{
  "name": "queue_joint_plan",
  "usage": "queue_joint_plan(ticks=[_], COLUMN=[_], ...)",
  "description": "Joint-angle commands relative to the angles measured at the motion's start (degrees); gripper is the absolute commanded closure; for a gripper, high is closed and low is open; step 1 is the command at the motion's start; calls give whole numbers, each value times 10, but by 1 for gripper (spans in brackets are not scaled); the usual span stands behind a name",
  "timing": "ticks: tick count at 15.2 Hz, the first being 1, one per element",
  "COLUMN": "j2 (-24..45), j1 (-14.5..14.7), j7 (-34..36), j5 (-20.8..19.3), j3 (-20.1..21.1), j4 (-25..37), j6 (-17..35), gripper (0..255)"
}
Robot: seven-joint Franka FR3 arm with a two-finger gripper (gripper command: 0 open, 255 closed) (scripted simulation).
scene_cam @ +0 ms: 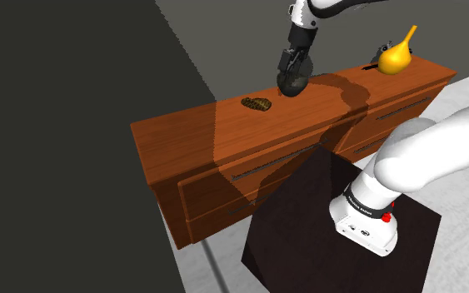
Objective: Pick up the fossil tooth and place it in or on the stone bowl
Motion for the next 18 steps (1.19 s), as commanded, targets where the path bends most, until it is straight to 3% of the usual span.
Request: queue_joint_plan(ticks=[1,9,18], j2=[33,193,396], j1=[-3,-3,-22], j7=[-27,-132,-265], j5=[-2,26,115], j3=[-18,-77,-107], j4=[7,73,211], j6=[29,129,185], gripper=[0,0,0])
